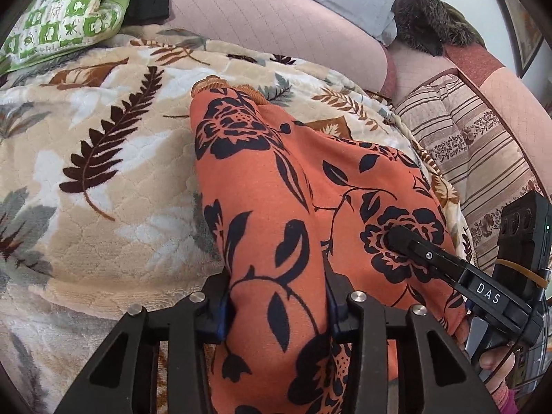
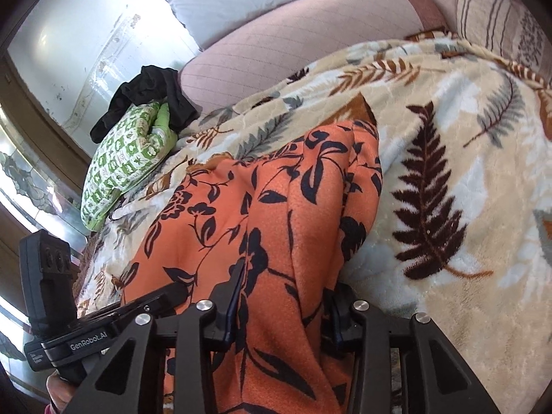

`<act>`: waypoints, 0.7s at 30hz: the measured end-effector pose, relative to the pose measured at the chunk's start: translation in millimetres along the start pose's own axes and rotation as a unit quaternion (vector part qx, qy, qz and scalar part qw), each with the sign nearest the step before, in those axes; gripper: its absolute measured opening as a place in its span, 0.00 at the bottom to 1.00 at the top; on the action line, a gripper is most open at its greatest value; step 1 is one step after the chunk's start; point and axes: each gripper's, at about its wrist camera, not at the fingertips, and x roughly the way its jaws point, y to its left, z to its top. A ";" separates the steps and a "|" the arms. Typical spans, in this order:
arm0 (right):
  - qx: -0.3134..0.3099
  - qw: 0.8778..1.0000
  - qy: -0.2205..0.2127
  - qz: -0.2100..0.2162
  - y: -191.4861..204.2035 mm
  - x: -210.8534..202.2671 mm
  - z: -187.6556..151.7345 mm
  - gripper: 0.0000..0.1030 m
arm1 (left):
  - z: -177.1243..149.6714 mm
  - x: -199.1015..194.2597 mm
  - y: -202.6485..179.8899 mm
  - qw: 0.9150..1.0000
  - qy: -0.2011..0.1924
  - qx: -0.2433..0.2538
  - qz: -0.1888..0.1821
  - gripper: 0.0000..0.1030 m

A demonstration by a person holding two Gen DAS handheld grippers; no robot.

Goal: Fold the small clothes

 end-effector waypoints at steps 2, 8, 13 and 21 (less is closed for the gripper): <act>-0.007 1.000 -0.012 0.005 5.9 -6.9 0.6 0.39 | -0.5 -9.3 -0.5 1.000 -0.009 0.003 0.002 0.42; -0.029 0.998 -0.034 0.032 34.3 -20.7 0.7 0.38 | -4.1 -49.1 5.9 0.999 -0.047 0.003 0.019 0.42; -0.045 0.996 -0.046 0.066 65.8 -28.6 -4.8 0.38 | -15.6 -85.2 20.2 0.996 -0.075 -0.004 0.038 0.41; -0.063 0.993 -0.032 0.099 114.5 -20.6 -25.8 0.38 | -37.9 -120.2 50.4 0.993 -0.089 -0.024 0.074 0.42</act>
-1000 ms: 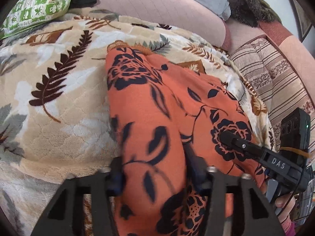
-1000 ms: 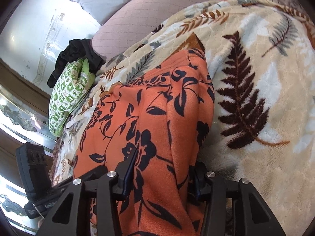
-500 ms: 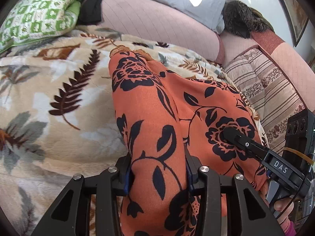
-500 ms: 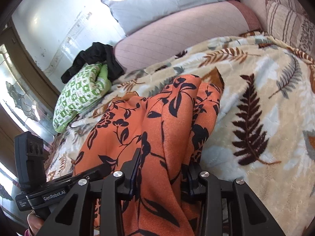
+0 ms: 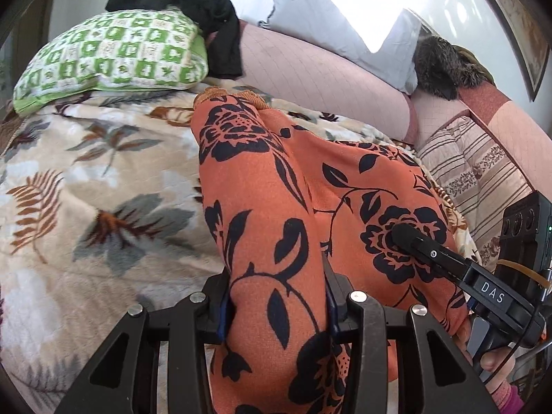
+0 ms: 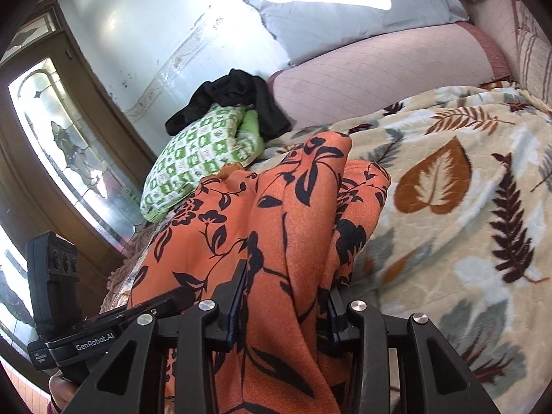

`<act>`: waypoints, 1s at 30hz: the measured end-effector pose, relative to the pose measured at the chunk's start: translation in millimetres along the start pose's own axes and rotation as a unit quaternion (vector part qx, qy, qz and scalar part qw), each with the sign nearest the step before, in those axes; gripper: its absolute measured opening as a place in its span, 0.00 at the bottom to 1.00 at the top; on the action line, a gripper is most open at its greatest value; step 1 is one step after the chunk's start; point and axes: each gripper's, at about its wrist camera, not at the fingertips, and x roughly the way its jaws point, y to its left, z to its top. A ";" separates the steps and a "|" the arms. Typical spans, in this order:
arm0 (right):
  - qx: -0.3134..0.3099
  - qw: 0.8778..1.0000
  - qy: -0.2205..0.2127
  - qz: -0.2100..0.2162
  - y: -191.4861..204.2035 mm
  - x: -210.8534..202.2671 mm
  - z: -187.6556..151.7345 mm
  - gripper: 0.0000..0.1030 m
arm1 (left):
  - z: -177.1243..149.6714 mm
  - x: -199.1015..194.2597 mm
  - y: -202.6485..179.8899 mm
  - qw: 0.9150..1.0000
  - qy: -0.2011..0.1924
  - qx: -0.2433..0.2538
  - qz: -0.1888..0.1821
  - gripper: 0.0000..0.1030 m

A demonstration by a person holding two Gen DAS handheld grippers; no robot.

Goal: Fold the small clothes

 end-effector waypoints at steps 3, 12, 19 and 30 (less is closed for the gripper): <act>0.005 1.000 0.013 0.008 8.7 6.7 -7.1 0.38 | -7.5 -4.3 11.0 1.000 0.007 -0.009 0.008 0.42; 0.019 0.999 0.047 0.017 20.6 18.3 -35.1 0.38 | -31.7 -10.5 26.2 0.999 0.025 -0.011 0.032 0.42; 0.028 0.998 0.061 0.018 20.1 21.9 -50.5 0.38 | -44.0 -13.7 27.0 0.998 0.029 -0.006 0.048 0.42; 0.032 0.997 0.065 0.021 24.3 18.9 -62.3 0.38 | -56.5 -22.3 29.4 0.998 0.028 -0.013 0.058 0.42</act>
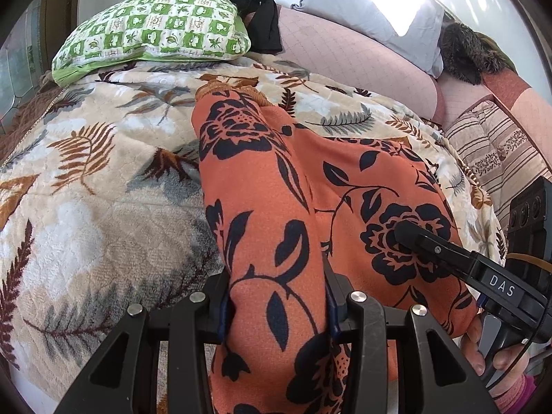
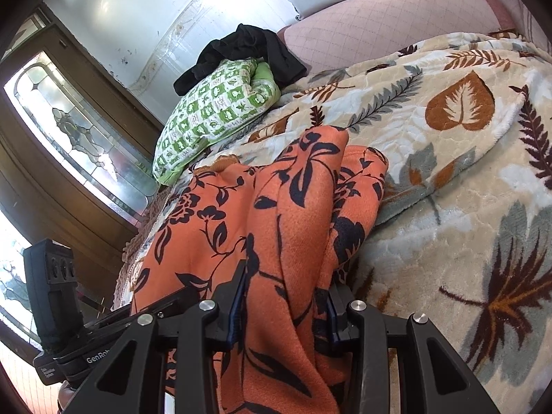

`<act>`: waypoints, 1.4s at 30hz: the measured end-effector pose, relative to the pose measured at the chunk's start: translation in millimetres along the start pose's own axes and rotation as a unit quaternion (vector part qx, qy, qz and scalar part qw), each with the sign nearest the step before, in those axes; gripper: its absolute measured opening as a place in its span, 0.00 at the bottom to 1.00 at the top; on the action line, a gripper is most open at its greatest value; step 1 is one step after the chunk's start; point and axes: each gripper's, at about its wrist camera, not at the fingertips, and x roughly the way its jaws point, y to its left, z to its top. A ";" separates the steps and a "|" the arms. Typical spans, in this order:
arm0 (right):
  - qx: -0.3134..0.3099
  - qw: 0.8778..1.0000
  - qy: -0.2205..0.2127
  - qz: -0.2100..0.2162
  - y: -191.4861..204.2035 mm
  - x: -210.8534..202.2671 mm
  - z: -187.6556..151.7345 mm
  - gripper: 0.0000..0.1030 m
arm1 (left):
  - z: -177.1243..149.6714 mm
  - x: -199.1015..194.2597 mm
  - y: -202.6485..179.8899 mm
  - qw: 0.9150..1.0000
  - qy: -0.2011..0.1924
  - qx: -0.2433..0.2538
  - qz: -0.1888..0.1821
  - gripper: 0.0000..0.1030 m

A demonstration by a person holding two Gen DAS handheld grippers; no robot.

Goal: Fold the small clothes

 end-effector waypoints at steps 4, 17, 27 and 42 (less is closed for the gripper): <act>0.006 1.000 0.012 -0.002 -0.5 5.1 -5.2 0.38 | -3.8 4.8 3.9 1.000 0.010 -0.005 0.005 0.42; 0.043 0.998 0.050 -0.022 -22.9 27.8 -8.7 0.38 | -7.8 21.0 13.8 0.999 0.036 -0.022 0.016 0.49; 0.047 0.996 0.064 -0.038 -29.1 34.7 -10.6 0.42 | -8.2 22.2 14.3 0.999 0.040 -0.021 0.025 0.55; 0.042 0.993 0.077 -0.083 -27.2 29.5 -11.8 0.65 | -21.8 4.7 14.8 0.996 0.015 -0.004 0.085 0.68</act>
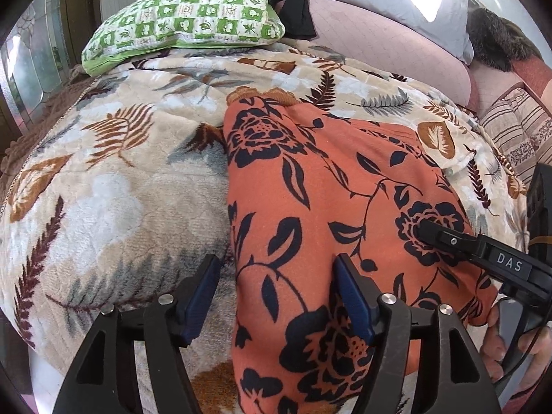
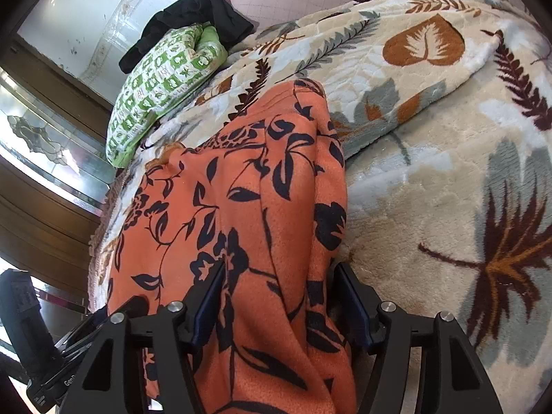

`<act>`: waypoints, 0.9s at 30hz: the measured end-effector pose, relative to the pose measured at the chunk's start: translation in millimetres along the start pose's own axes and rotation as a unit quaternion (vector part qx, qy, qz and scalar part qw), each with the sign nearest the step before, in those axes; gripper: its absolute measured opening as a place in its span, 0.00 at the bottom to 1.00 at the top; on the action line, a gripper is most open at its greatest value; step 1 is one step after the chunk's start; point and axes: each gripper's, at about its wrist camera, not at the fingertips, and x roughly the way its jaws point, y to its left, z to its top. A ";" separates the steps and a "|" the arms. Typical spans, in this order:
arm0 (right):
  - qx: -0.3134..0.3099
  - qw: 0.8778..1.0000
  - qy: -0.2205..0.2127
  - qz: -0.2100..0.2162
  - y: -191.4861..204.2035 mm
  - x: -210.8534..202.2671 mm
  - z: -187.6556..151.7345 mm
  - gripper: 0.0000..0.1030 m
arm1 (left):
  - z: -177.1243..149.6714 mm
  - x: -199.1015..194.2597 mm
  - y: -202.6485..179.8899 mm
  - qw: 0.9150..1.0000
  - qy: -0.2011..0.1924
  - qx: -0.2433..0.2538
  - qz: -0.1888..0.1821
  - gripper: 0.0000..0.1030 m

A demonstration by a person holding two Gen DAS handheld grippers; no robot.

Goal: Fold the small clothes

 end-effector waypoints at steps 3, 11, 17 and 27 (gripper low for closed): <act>-0.030 0.999 -0.016 -0.031 9.4 -11.6 -3.3 0.65 | -5.8 -3.2 4.0 1.000 -0.002 -0.003 0.008 0.72; -0.128 0.981 -0.132 -0.063 40.5 -74.8 -30.0 0.63 | -21.2 -15.8 13.5 1.000 -0.009 -0.016 0.019 0.74; -0.163 0.979 -0.123 0.009 57.3 -90.3 -48.6 0.47 | -30.3 -23.8 16.1 0.999 -0.018 -0.011 0.026 0.75; -0.149 0.988 -0.028 -0.006 52.7 -49.9 -34.7 0.40 | -21.9 -25.1 25.2 0.999 -0.032 -0.023 0.019 0.81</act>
